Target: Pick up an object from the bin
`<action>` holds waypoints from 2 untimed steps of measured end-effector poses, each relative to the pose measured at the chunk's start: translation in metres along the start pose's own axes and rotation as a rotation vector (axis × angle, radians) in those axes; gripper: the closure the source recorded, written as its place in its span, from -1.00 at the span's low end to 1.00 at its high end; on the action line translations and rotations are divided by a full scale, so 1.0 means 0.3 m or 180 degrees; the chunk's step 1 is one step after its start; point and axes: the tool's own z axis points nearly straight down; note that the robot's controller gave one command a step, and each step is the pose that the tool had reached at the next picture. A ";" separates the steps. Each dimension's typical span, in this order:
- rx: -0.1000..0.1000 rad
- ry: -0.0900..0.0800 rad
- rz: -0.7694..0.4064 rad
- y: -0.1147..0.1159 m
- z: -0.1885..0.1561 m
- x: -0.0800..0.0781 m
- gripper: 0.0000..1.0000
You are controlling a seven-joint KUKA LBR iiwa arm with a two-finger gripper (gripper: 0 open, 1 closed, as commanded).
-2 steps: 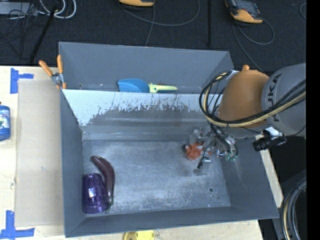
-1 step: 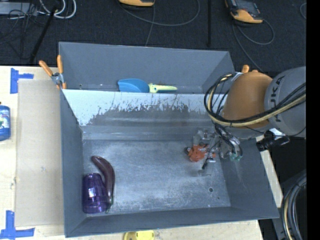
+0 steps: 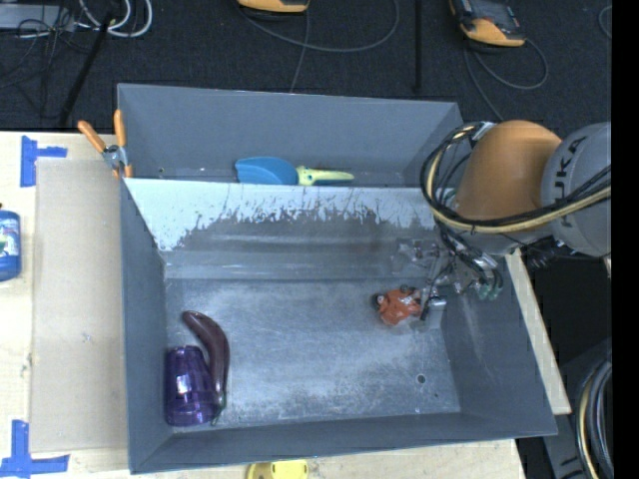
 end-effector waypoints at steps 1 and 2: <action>-0.0007 0.0022 0.0346 -0.010 0.129 0.046 -1.00; -0.0003 0.0006 -0.0042 -0.017 0.121 -0.006 1.00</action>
Offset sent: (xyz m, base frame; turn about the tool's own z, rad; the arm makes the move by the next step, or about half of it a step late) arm 0.0015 -0.0062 -0.0363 -0.0135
